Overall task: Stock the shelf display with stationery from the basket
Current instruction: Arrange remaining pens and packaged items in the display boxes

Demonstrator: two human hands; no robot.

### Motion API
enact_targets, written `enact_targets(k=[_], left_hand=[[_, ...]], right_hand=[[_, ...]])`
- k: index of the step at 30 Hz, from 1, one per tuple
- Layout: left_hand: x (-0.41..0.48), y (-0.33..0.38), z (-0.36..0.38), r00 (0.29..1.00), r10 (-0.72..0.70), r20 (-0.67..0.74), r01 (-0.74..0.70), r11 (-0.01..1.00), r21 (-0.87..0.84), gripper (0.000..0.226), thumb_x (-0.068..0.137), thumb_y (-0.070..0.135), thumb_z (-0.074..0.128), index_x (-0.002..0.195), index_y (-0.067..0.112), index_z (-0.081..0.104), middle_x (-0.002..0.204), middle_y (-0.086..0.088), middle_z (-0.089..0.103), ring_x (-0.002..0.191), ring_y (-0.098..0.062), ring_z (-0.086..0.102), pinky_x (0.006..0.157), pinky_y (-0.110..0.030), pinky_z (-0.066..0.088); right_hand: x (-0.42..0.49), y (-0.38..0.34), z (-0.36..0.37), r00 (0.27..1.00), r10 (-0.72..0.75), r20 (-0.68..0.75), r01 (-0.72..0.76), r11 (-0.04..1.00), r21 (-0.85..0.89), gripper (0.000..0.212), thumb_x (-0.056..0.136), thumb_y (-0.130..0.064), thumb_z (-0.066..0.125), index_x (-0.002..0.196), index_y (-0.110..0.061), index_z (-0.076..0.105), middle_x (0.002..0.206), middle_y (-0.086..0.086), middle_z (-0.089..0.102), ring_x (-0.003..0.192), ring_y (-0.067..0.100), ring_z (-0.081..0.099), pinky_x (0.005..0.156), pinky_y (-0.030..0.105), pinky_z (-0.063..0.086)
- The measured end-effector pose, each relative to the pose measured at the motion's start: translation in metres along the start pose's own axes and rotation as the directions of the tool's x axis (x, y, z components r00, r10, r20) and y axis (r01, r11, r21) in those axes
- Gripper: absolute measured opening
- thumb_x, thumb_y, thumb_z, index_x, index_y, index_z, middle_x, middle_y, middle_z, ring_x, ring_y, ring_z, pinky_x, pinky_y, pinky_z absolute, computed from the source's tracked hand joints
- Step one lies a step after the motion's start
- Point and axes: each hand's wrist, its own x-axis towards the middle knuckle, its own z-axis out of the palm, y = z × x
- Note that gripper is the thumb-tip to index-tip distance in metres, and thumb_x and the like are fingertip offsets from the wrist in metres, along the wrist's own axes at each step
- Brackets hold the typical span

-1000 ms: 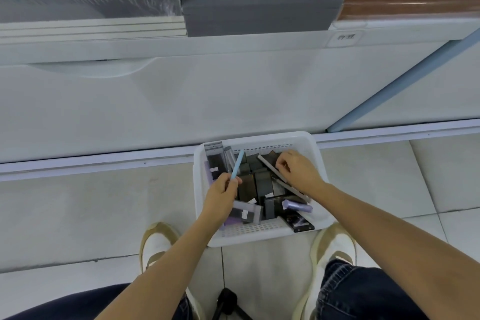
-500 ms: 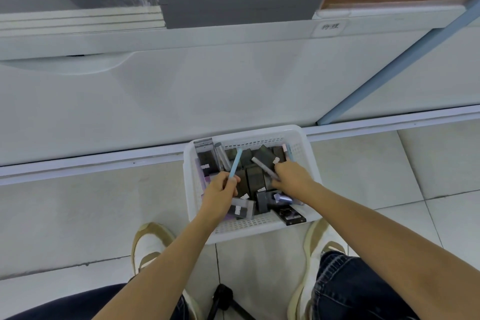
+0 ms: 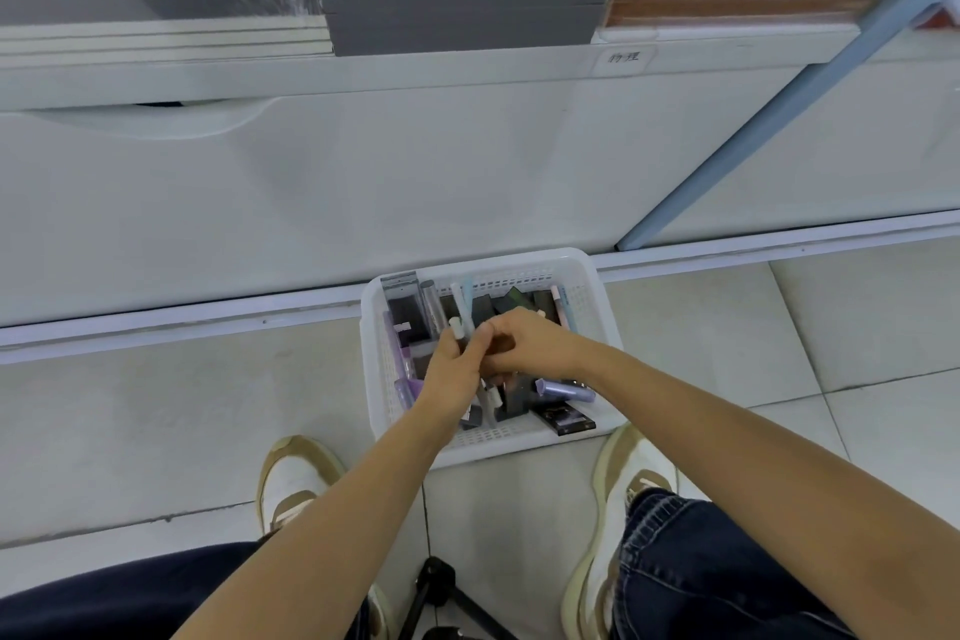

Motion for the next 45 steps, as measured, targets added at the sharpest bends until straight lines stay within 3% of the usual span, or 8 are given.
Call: enact_targets(k=[4, 10, 16, 23, 29, 34, 39, 45], left_hand=[[-0.001, -0.004, -0.009, 0.995, 0.035, -0.09, -0.029, 0.997, 0.067, 0.026, 0.105, 0.027, 0.038, 0.102, 0.006, 0.053, 0.076, -0.008, 0.062, 0.067, -0.016, 0.06, 0.063, -0.026, 0.053], [-0.008, -0.012, -0.024, 0.997, 0.013, -0.077, -0.003, 0.991, 0.135, 0.021, 0.104, 0.026, 0.038, 0.096, 0.009, 0.047, 0.054, 0.0, 0.053, 0.046, -0.012, 0.055, 0.059, -0.025, 0.052], [-0.013, -0.01, -0.036, 0.996, 0.015, -0.084, -0.004, 0.992, 0.128, 0.022, 0.103, 0.028, 0.042, 0.094, 0.009, 0.049, 0.064, -0.003, 0.043, 0.052, -0.012, 0.04, 0.047, -0.024, 0.047], [-0.019, -0.008, -0.027, 0.999, -0.044, -0.026, 0.047, 0.989, 0.143, 0.024, 0.101, 0.033, 0.048, 0.091, 0.01, 0.051, 0.065, -0.002, 0.042, 0.05, -0.011, 0.035, 0.044, -0.022, 0.038], [-0.029, -0.002, -0.02, 0.999, -0.046, 0.009, 0.044, 0.983, 0.176, 0.024, 0.1, 0.032, 0.05, 0.099, 0.008, 0.05, 0.069, -0.002, 0.042, 0.053, -0.011, 0.036, 0.046, -0.021, 0.037], [-0.04, 0.01, -0.019, 0.996, -0.085, 0.02, 0.079, 0.975, 0.206, 0.027, 0.095, 0.034, 0.058, 0.089, 0.008, 0.057, 0.059, 0.0, 0.041, 0.046, -0.009, 0.033, 0.043, -0.022, 0.035], [-0.059, 0.053, -0.009, 0.98, -0.187, 0.063, 0.188, 0.982, -0.017, 0.054, 0.085, 0.055, 0.064, 0.089, 0.002, 0.073, 0.048, 0.004, 0.027, 0.039, -0.009, 0.02, 0.036, -0.019, 0.022], [-0.085, 0.119, -0.007, 0.991, 0.049, -0.128, -0.073, 0.98, -0.187, 0.025, 0.086, 0.019, 0.071, 0.076, 0.01, 0.049, 0.043, 0.004, 0.027, 0.03, -0.009, 0.02, 0.033, -0.016, 0.019]], right_hand=[[-0.009, 0.008, -0.012, 0.999, 0.027, -0.022, -0.026, 0.999, 0.032, 0.01, 0.093, -0.021, 0.064, 0.098, -0.018, 0.071, 0.089, 0.002, 0.074, 0.076, 0.012, 0.071, 0.069, 0.022, 0.056], [-0.02, 0.058, -0.016, 0.942, 0.218, -0.255, -0.32, 0.814, -0.486, 0.023, 0.077, -0.027, 0.078, 0.086, -0.021, 0.057, 0.086, -0.007, 0.061, 0.081, 0.014, 0.058, 0.067, 0.022, 0.042], [-0.025, 0.081, -0.013, 0.96, 0.232, -0.159, -0.281, 0.772, -0.57, 0.019, 0.088, -0.028, 0.069, 0.095, -0.011, 0.066, 0.098, 0.002, 0.065, 0.091, 0.019, 0.06, 0.073, 0.024, 0.041], [-0.044, 0.045, -0.027, 0.978, 0.198, -0.06, -0.206, 0.962, -0.177, 0.017, 0.101, -0.035, 0.046, 0.095, -0.019, 0.047, 0.077, -0.005, 0.057, 0.065, 0.007, 0.051, 0.062, 0.017, 0.043], [-0.066, 0.043, -0.019, 0.956, 0.247, 0.157, -0.12, 0.82, -0.559, 0.032, 0.079, -0.035, 0.077, 0.098, -0.019, 0.058, 0.094, -0.003, 0.057, 0.077, 0.008, 0.05, 0.069, 0.022, 0.04], [-0.072, 0.023, -0.024, 0.995, 0.006, -0.096, -0.057, 0.84, -0.539, 0.02, 0.084, -0.019, 0.072, 0.071, -0.02, 0.056, 0.07, -0.003, 0.055, 0.061, 0.006, 0.048, 0.059, 0.016, 0.035], [-0.079, -0.044, -0.036, 0.908, -0.266, -0.324, 0.132, 0.915, -0.381, 0.024, 0.08, -0.018, 0.076, 0.07, -0.032, 0.061, 0.061, -0.011, 0.051, 0.056, 0.003, 0.045, 0.057, 0.019, 0.036], [-0.099, -0.114, -0.028, 0.884, -0.412, -0.22, 0.325, 0.881, -0.344, 0.018, 0.076, -0.017, 0.082, 0.079, -0.029, 0.069, 0.065, -0.021, 0.055, 0.061, 0.001, 0.051, 0.064, 0.02, 0.04]])
